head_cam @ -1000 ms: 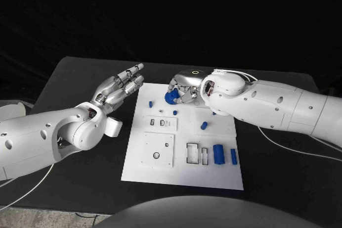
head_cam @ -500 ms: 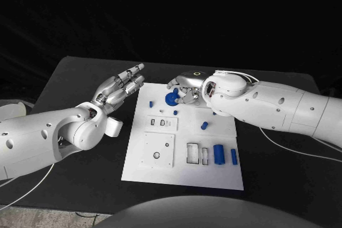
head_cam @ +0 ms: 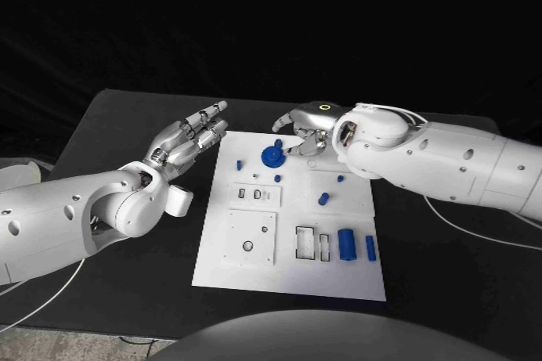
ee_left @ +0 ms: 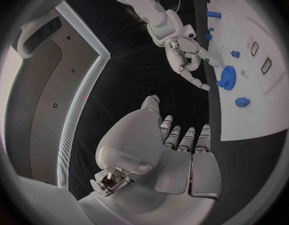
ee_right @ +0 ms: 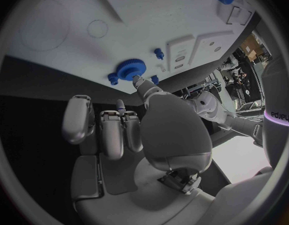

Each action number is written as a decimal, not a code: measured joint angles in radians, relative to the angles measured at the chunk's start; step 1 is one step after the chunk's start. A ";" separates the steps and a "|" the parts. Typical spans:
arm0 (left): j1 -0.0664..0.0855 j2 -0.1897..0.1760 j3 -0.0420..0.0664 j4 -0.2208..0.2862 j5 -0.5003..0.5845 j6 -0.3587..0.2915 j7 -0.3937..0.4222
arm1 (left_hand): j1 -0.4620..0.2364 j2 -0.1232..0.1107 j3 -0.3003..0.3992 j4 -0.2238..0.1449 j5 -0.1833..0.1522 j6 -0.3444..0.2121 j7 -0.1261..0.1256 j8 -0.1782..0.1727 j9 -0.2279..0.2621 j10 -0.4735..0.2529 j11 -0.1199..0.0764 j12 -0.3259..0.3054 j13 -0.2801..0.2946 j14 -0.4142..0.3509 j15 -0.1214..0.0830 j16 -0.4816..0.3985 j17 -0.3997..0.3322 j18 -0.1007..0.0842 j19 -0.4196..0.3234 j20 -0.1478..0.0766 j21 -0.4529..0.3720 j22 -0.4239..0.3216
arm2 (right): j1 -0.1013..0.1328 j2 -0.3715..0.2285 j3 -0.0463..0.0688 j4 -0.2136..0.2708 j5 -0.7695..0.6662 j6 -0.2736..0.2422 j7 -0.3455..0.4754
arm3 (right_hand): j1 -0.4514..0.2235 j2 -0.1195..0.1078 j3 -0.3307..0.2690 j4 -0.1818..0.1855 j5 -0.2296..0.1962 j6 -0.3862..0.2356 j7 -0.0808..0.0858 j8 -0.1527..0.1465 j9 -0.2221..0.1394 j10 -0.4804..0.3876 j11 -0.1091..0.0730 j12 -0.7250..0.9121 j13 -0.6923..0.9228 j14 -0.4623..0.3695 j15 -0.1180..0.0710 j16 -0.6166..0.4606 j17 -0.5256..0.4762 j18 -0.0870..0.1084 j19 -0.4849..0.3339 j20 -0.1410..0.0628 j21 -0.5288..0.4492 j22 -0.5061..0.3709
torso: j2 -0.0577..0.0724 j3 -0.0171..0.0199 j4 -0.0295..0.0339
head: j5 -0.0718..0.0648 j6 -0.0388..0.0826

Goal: Assemble the parts on the task board

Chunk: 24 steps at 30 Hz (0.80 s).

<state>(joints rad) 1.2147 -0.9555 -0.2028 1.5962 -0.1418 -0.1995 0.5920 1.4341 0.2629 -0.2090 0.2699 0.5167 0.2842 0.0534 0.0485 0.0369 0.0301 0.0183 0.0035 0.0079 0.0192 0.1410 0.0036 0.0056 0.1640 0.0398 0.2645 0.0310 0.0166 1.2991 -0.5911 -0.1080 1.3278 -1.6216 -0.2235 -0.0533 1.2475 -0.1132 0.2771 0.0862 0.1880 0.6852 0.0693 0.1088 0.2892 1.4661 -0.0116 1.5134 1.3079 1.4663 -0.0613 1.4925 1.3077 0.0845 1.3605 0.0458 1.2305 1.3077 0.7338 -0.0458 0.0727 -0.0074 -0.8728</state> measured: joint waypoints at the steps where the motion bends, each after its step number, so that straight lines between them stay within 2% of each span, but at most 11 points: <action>1: 0.000 -0.001 0.000 0.000 0.000 0.000 0.000 | 0.000 0.000 0.000 0.000 0.000 0.000 0.000 0.000 0.000 0.000 0.000 0.000 0.000 0.000 0.000 0.000 0.000 0.000 0.000 0.000 0.000 0.000 | 0.011 -0.019 0.000 0.017 0.000 -0.008 0.001 | 0.000 0.000 -0.007 0.001 -0.005 0.022 0.002 0.008 0.001 0.000 0.000 0.005 0.000 0.000 0.000 0.003 0.000 0.000 0.006 0.000 0.007 0.000 | 0.000 -0.0001 -0.0006 | 0.000 0.000; 6: 0.000 -0.006 0.000 0.003 0.000 0.000 -0.001 | 0.000 0.000 0.000 0.000 0.000 0.000 0.000 0.000 0.000 0.000 0.000 0.000 0.000 0.000 0.000 0.000 0.000 0.000 0.004 0.004 0.000 0.000 | 0.065 -0.162 0.003 0.133 0.001 -0.033 -0.004 | 0.004 0.004 -0.027 0.017 -0.031 0.072 0.003 0.027 0.001 0.000 0.000 0.042 0.000 0.000 0.000 0.032 0.000 0.000 0.039 0.001 0.049 0.000 | -0.001 -0.0009 -0.0012 | -0.005 0.000; 7: 0.000 -0.007 0.000 0.004 0.000 0.000 -0.001 | 0.000 0.000 0.000 0.000 0.000 0.000 0.000 0.000 0.000 0.000 0.000 0.000 0.000 0.000 0.000 0.000 0.000 0.000 0.004 0.004 0.000 0.000 | 0.070 -0.191 0.003 0.154 0.001 -0.034 -0.005 | 0.004 0.004 -0.032 0.021 -0.035 0.079 0.001 0.030 0.001 0.000 0.000 0.051 0.000 0.000 0.000 0.053 0.000 -0.004 0.059 0.000 0.080 0.000 | -0.001 -0.0009 -0.0012 | -0.006 0.000; 8: 0.000 -0.007 0.000 0.004 0.000 0.000 -0.001 | 0.000 0.000 0.000 0.000 0.000 0.000 0.000 0.000 0.000 0.000 0.000 0.000 0.000 0.000 0.000 0.000 0.000 0.000 0.004 0.004 0.000 0.000 | 0.074 -0.220 0.003 0.172 0.001 -0.034 -0.008 | 0.001 0.007 -0.038 0.026 -0.036 0.086 0.000 0.030 0.002 0.000 0.000 0.054 0.000 0.000 -0.004 0.068 0.000 -0.019 0.079 -0.003 0.113 0.000 | -0.002 -0.0009 -0.0012 | -0.007 0.000; 9: 0.000 -0.007 0.000 0.005 0.000 0.000 -0.001 | 0.000 0.000 0.000 0.000 0.000 0.000 0.000 0.000 0.000 0.000 0.000 0.000 0.000 0.000 0.000 0.000 0.000 0.000 0.004 0.004 0.000 0.000 | 0.077 -0.248 0.003 0.186 0.001 -0.034 -0.011 | 0.000 0.008 -0.047 0.029 -0.036 0.088 -0.003 0.030 0.002 0.000 0.000 0.054 0.000 -0.001 -0.010 0.074 0.000 -0.025 0.094 -0.005 0.137 0.000 | -0.002 -0.0008 -0.0006 | -0.009 0.000; 11: 0.000 -0.007 0.000 0.005 0.000 0.000 -0.001 | 0.000 0.000 0.000 0.000 0.000 0.000 0.000 0.000 0.000 0.000 0.000 0.000 0.000 0.000 0.000 0.000 0.000 0.000 0.004 0.004 0.000 0.000 | 0.075 -0.304 0.002 0.206 0.001 -0.033 -0.018 | 0.000 0.008 -0.057 0.038 -0.042 0.089 -0.003 0.030 0.002 -0.001 -0.006 0.054 0.000 0.000 -0.011 0.075 0.000 -0.025 0.098 -0.008 0.145 0.000 | -0.001 -0.0003 0.0003 | -0.010 0.000; 13: 0.000 -0.006 0.000 0.005 0.000 0.000 -0.001 | 0.000 0.000 0.000 0.000 0.000 0.000 0.000 0.000 0.000 0.000 0.000 0.000 0.000 0.000 0.000 0.000 0.000 0.000 0.004 0.004 0.000 0.000 | 0.064 -0.339 0.002 0.213 0.002 -0.032 -0.023 | 0.000 0.008 -0.065 0.045 -0.043 0.077 -0.007 0.029 0.001 0.000 -0.007 0.054 0.000 0.000 -0.011 0.075 0.000 -0.025 0.098 -0.008 0.145 0.000 | 0.000 0.0012 0.0005 | -0.010 0.000; 17: -0.003 -0.006 0.000 0.004 0.000 0.000 -0.001 | 0.000 0.000 0.000 0.000 0.000 0.000 0.000 0.000 0.000 0.000 0.000 0.000 0.000 0.000 0.000 0.000 0.000 0.000 0.004 0.004 0.000 0.000 | 0.017 -0.383 -0.001 0.202 0.003 -0.035 -0.026 | 0.000 0.008 -0.073 0.054 -0.043 0.056 -0.007 0.020 -0.001 0.000 -0.007 0.054 0.000 0.000 -0.018 0.075 0.000 -0.025 0.103 -0.013 0.154 0.000 | 0.000 0.0025 -0.0010 | -0.007 0.000; 24: -0.013 -0.005 0.000 0.003 0.000 0.001 -0.001 | 0.000 0.000 0.000 0.000 0.000 0.000 0.000 0.000 0.000 0.000 0.000 0.000 0.000 0.000 0.000 0.000 0.000 0.000 0.004 0.004 0.000 0.000 | -0.032 -0.400 -0.001 0.155 0.005 -0.055 -0.021 | 0.000 0.008 -0.080 0.060 -0.043 0.044 -0.009 0.014 -0.001 0.000 -0.007 0.054 0.000 0.000 -0.018 0.075 0.000 -0.025 0.103 -0.013 0.158 0.000 | 0.000 0.0037 0.0006 | -0.017 0.000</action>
<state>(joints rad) 1.2021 -0.9606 -0.2031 1.5997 -0.1416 -0.1985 0.5910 1.4341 0.2629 -0.2089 0.2699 0.5167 0.2842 0.0534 0.0484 0.0369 0.0301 0.0183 0.0035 0.0079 0.0192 0.1410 0.0036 0.0055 0.1639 0.0433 0.2680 0.0310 0.0165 1.2675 -0.9911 -0.1093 1.4823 -1.6164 -0.2784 -0.0745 1.2476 -0.1053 0.1975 0.1466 0.1453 0.7294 0.0600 0.1233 0.2883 1.4660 -0.0190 1.5672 1.3076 1.4664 -0.0791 1.5676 1.3075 0.0597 1.4633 0.0323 1.3881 1.3075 0.7335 -0.0421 0.0732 -0.0240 -0.8728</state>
